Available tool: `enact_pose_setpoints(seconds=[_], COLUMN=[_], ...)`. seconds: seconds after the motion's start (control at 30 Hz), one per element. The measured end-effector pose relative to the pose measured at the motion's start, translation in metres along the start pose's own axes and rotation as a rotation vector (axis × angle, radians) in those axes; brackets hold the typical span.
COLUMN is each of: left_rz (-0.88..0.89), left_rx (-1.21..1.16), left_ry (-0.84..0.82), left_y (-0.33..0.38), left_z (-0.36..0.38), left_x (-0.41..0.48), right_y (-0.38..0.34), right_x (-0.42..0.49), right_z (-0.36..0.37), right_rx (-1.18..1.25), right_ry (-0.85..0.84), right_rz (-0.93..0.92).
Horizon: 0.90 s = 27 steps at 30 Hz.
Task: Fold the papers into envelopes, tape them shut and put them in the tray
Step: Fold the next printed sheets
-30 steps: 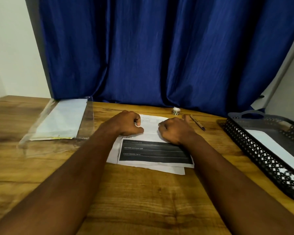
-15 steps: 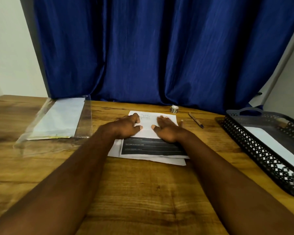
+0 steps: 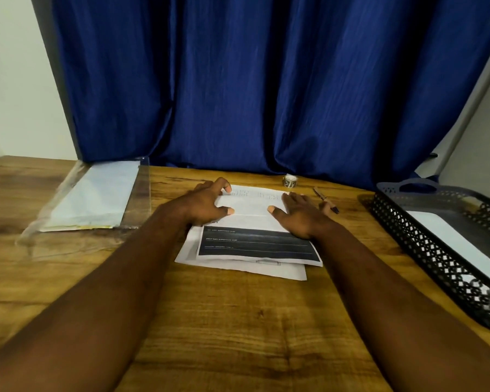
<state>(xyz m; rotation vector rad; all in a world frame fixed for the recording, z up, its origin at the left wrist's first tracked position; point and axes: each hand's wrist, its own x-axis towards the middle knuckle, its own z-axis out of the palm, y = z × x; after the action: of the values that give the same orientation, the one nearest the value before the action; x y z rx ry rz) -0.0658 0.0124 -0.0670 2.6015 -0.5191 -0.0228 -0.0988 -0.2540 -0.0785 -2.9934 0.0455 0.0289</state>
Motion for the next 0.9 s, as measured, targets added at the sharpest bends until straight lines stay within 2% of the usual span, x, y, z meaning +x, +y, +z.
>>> enact_pose_setpoints(seconds=[0.1, 0.2, 0.33, 0.53, 0.67, 0.77, 0.9], left_rz=[0.007, 0.045, 0.057, 0.123, 0.123, 0.11, 0.086], left_rx=[-0.117, -0.253, -0.222, -0.145, -0.006, 0.046, 0.052], left_ry=[0.05, 0.112, 0.185, 0.287, 0.272, 0.183, 0.172], left_y=[0.002, 0.005, 0.011, 0.013, 0.019, 0.019, 0.012], left_z=[0.002, -0.001, -0.006, -0.017, -0.02, -0.011, -0.003], left_x=[-0.001, -0.005, -0.003, -0.005, -0.007, -0.009, -0.009], right_y=[0.001, -0.003, -0.014, -0.017, -0.012, -0.013, -0.018], right_x=[-0.002, -0.005, -0.01, -0.011, -0.014, -0.017, -0.019], right_z=[-0.001, -0.003, -0.009, -0.022, -0.021, -0.017, -0.015], right_rx=[0.102, 0.083, 0.073, -0.002, 0.036, 0.006, 0.008], right_ry=[0.093, 0.228, 0.32, 0.606, 0.582, 0.462, 0.328], right_rz=[-0.077, -0.148, -0.223, -0.271, -0.292, -0.275, -0.218])
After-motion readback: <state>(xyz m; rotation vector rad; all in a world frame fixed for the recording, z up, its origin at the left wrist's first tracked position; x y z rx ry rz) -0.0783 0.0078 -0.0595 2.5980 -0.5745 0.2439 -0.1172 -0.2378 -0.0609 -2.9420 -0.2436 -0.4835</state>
